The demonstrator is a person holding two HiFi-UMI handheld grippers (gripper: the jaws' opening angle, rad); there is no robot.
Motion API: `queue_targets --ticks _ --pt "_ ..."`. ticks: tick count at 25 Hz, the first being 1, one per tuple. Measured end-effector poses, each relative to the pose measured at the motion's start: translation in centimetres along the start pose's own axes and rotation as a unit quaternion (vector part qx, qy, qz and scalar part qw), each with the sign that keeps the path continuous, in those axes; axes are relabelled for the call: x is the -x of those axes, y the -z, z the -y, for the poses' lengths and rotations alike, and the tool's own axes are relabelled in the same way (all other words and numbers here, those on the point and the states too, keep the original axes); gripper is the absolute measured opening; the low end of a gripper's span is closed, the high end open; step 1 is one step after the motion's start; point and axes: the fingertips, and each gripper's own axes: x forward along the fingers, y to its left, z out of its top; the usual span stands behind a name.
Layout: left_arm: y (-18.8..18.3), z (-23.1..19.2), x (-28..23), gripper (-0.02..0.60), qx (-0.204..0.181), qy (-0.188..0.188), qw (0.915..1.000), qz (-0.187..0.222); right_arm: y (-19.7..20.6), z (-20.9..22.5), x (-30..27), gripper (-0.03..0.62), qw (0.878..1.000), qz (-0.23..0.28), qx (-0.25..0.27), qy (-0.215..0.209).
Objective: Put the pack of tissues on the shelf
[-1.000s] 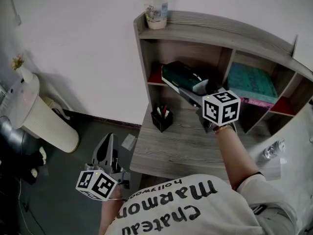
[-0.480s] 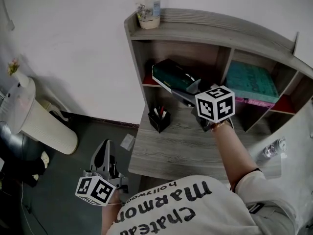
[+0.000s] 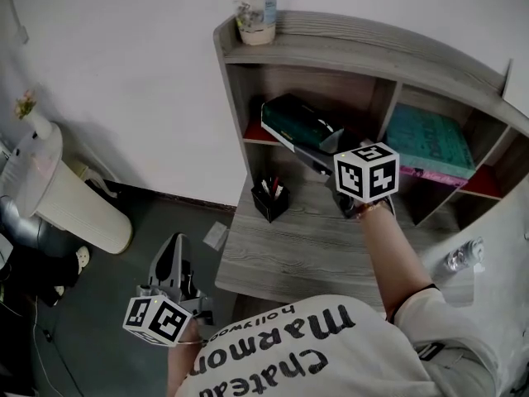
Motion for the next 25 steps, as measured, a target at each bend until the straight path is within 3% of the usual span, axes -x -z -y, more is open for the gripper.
queue_targets --ticks 10,16,25 --pt "-0.2 0.0 0.0 0.018 -0.005 -0.010 0.9999 -0.002 -0.1 1.5 0.0 0.449 0.999 0.012 -0.018 0.030" --pt "0.2 0.2 -0.3 0.018 -0.005 -0.007 0.9999 -0.007 0.1 3.6 1.0 0.430 0.994 0.030 -0.051 0.089" --pt "0.2 0.4 -0.2 0.018 -0.005 -0.004 1.0000 -0.007 0.0 3.5 0.5 0.399 0.994 0.020 -0.057 0.093"
